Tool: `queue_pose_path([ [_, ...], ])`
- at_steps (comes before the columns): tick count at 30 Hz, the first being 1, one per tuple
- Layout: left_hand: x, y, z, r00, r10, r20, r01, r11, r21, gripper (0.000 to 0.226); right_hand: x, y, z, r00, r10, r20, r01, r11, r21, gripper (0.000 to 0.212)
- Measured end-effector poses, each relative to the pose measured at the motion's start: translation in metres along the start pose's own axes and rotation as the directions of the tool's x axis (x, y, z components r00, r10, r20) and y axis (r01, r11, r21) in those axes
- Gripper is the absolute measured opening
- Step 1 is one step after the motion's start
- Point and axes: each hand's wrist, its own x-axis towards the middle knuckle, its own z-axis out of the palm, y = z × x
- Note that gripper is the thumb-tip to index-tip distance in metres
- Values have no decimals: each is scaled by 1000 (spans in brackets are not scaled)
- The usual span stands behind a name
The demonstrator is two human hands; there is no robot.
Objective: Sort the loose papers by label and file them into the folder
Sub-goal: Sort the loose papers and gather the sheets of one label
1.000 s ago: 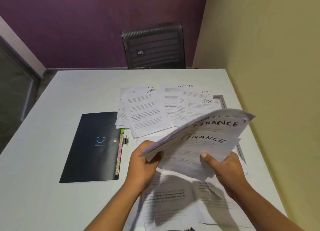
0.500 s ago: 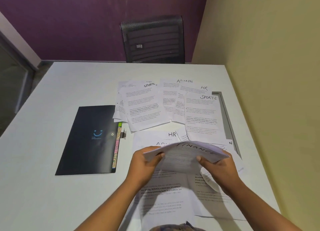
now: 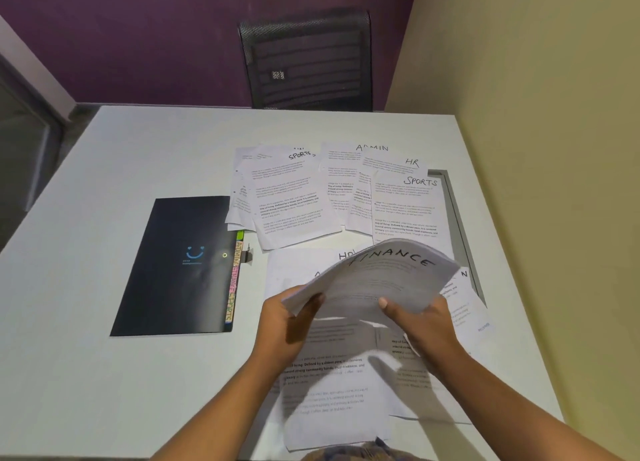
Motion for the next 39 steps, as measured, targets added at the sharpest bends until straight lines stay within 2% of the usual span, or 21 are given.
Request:
queue_pose_path([
  [3, 1, -10, -3, 999, -29, -37, 28, 999, -21, 34, -7, 0, 0, 995, -79, 62, 72, 991, 108, 64],
  [5, 2, -20, -3, 997, -74, 8, 74, 997, 18, 18, -7, 4, 6, 998, -5, 70, -3, 994, 109, 54],
  [7, 2, -30, 0, 993, -108, 43, 106, 993, 41, 14, -3, 9, 11, 995, 73, 62, -79, 993, 85, 41],
  [9, 4, -31, 4, 990, -138, 28, 137, 989, 48, 7, 2, 13, 12, 995, 87, 47, -88, 996, 22, 32],
  [14, 6, -28, -6, 984, -180, 7, 180, 984, -4, 11, 5, 11, 3, 999, 18, 39, -12, 990, -139, 28],
  [17, 1, -20, -30, 986, -169, -6, 169, 983, -66, 8, -7, -11, -1, 982, 11, 186, 34, 971, -237, 37],
  [20, -2, -13, -55, 983, -181, -15, 176, 971, -161, 17, -18, -27, 9, 960, -36, 278, 127, 939, -318, 20],
  [23, -2, -9, -70, 980, -192, -45, 176, 955, -238, 20, -21, -22, 29, 981, -79, 177, 138, 927, -348, 16],
  [26, -3, -10, -81, 980, -190, -66, 160, 935, -315, 20, -22, -11, 48, 996, -67, 55, 81, 938, -337, 13],
  [30, -7, -19, -92, 987, -160, 3, 155, 947, -283, 20, -28, -6, 72, 989, -131, -62, 95, 909, -407, 10],
  [31, -7, -23, -92, 991, -128, 28, 131, 963, -236, 22, -30, -5, 76, 987, -132, -95, 82, 908, -412, 16],
  [33, -8, -32, -93, 993, -92, 78, 101, 987, -127, 31, -34, 1, 82, 986, -69, -154, -2, 908, -420, 50],
  [34, -8, -38, -92, 991, -91, 97, 100, 991, -92, 32, -35, 5, 82, 985, -45, -167, -31, 905, -425, 55],
  [35, -8, -44, -92, 988, -102, 114, 112, 990, -87, 28, -36, 8, 84, 985, -52, -162, -22, 905, -425, 48],
  [37, -7, -57, -91, 976, -148, 162, 168, 979, -112, 18, -37, 15, 87, 988, -60, -140, -7, 900, -435, 18],
  [39, -3, -67, -88, 960, -191, 204, 211, 974, -79, 24, -34, 24, 84, 992, -19, -123, -38, 896, -443, 24],
])
